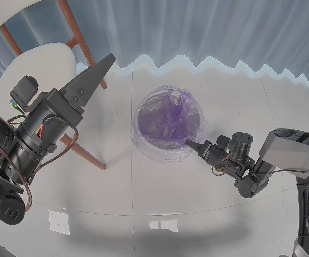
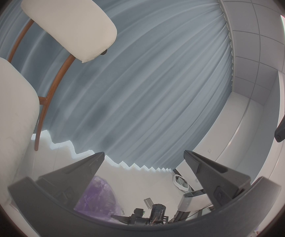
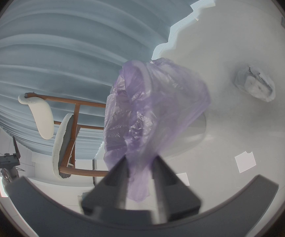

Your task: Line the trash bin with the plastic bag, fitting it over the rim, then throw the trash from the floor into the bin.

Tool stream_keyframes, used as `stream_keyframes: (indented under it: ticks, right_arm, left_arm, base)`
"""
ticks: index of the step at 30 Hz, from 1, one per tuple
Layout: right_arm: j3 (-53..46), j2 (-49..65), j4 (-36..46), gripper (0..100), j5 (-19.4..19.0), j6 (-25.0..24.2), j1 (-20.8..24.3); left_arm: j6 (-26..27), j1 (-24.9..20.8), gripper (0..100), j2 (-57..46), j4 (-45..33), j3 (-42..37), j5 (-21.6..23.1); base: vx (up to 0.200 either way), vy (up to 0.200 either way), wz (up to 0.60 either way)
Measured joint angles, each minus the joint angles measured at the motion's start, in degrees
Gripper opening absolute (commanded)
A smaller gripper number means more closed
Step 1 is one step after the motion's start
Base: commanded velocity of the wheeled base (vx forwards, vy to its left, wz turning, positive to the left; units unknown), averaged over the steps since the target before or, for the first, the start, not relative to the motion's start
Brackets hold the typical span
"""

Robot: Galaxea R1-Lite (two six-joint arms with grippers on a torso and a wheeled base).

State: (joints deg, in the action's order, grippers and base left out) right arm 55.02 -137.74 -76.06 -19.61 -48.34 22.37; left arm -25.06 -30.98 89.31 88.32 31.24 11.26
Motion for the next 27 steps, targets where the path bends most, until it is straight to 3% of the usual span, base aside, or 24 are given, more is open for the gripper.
stream_keyframes:
  ticks: [11, 27]
  right_arm:
    - [-5.5, 3.5, 0.8, 0, 0.0, 0.1, 0.2]
    - [-1.5, 1.0, 0.8, 0, 0.3, 2.2, -0.2]
  left_arm:
    - [1.1, -0.2, 100, 0.1, 0.0, -0.3, 0.0]
    - [3.1, -1.0, 100, 1.2, 0.3, -1.1, 0.0]
  base:
    - [0.0, 0.0, 0.0]
    - [0.0, 0.0, 0.0]
